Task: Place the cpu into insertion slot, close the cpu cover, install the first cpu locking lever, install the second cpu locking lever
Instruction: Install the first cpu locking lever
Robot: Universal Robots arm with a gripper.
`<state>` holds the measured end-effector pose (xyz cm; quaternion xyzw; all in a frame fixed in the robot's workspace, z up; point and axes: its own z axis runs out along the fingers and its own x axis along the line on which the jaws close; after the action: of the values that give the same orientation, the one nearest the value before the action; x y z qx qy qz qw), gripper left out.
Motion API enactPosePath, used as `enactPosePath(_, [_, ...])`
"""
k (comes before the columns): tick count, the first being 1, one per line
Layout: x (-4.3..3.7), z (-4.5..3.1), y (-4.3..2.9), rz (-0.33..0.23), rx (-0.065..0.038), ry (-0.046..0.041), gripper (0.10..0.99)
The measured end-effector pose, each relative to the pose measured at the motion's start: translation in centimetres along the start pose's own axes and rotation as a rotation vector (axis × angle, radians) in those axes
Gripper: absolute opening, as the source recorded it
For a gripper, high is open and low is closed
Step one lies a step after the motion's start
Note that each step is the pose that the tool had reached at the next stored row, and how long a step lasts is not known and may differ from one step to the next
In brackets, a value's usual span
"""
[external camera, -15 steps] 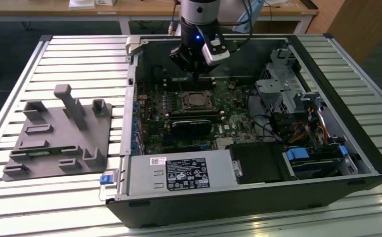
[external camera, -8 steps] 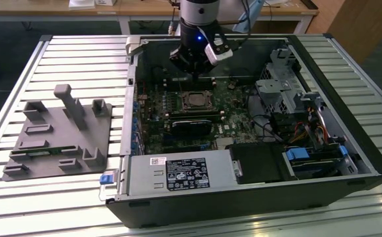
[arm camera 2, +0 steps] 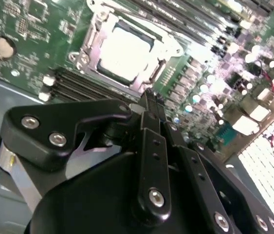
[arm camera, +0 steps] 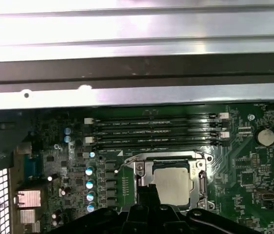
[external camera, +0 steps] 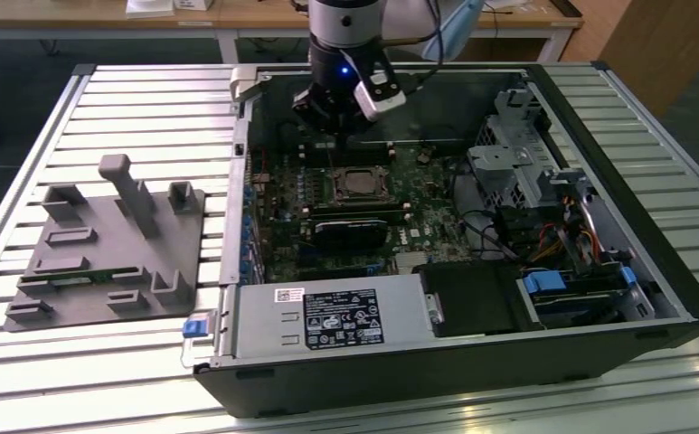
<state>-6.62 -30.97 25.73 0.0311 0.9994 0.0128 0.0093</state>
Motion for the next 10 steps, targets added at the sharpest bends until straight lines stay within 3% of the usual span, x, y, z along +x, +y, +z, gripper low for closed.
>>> enactPosePath(10, [0.80,-0.02,-0.06,-0.002,0.000,0.0001,0.106])
